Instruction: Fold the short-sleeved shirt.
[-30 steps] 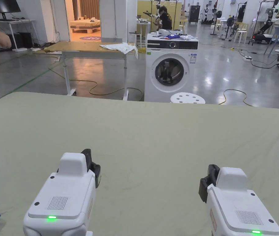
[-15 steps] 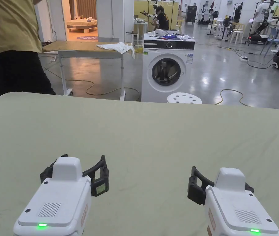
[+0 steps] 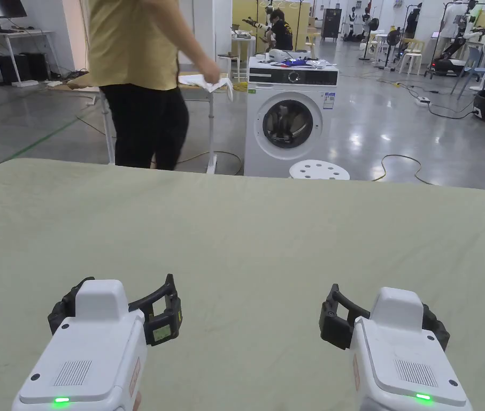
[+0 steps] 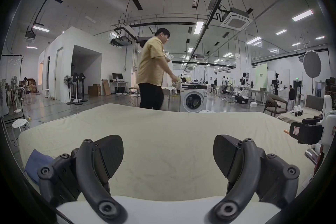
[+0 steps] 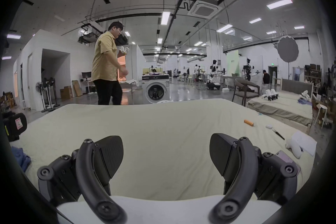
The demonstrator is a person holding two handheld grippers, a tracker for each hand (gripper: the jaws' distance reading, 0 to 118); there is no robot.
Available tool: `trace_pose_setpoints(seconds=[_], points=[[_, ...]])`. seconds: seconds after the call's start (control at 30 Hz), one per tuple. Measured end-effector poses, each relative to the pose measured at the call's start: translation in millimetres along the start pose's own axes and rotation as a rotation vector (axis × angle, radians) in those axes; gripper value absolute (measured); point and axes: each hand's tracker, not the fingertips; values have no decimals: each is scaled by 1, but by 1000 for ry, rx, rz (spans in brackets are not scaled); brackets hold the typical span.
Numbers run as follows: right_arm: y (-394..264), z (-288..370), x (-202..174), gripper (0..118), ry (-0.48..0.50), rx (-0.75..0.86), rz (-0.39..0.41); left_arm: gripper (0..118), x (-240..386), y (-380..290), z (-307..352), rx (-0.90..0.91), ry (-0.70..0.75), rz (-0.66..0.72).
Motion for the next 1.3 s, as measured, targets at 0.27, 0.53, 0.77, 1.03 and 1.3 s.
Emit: trace_pose_setpoints(seconds=[0.27,0.53,0.77,1.03,1.3], points=[[13,-8,-1,99,-28,-160,-119,102,-8,1,-1,13,-24,50],[18,-20,2,99,-32,-214,-120,102,-11,-5,-8,-33,-2,41],[21,-21,3,99,-7,-218,-84,103,-10,-5,-11,-52,19,48],[17,-28,6,99,-10,-232,-64,113,-5,2,-11,-45,-12,0],[16,-32,11,99,-19,-239,-78,113,-1,8,-14,-35,-4,-37]])
